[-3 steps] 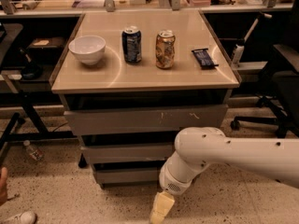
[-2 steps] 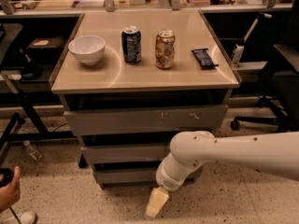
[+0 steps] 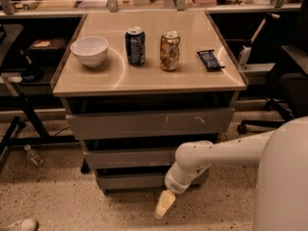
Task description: Open bottom drawer
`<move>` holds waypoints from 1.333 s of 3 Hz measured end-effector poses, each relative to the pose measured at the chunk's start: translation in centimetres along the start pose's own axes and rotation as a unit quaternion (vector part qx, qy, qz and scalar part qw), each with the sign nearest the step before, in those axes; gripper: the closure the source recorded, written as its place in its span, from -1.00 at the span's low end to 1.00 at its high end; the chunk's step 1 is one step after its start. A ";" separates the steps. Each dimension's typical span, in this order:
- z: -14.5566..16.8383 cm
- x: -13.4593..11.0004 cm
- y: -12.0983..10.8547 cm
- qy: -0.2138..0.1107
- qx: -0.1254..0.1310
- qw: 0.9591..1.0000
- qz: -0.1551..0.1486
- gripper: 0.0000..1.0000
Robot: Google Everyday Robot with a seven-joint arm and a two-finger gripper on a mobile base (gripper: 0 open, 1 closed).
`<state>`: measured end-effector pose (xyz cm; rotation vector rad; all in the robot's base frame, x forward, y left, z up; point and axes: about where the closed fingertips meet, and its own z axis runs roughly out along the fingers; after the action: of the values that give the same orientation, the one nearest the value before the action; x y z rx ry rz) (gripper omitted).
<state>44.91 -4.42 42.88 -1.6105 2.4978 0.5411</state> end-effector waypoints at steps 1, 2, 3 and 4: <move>0.0 0.0 0.0 0.000 0.000 1.000 0.000 -1.00; 3.1 0.7 -1.3 -0.020 -0.012 1.000 0.002 -1.00; 7.7 2.7 -5.6 -0.043 0.000 0.999 0.010 -1.00; 13.7 5.9 -12.0 -0.053 0.024 0.998 0.018 -1.00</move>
Offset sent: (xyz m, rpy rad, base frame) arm 0.0219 0.0010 -0.1053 0.1464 0.0188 -0.0242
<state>52.01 -8.98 25.68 -1.4829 2.4484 0.5507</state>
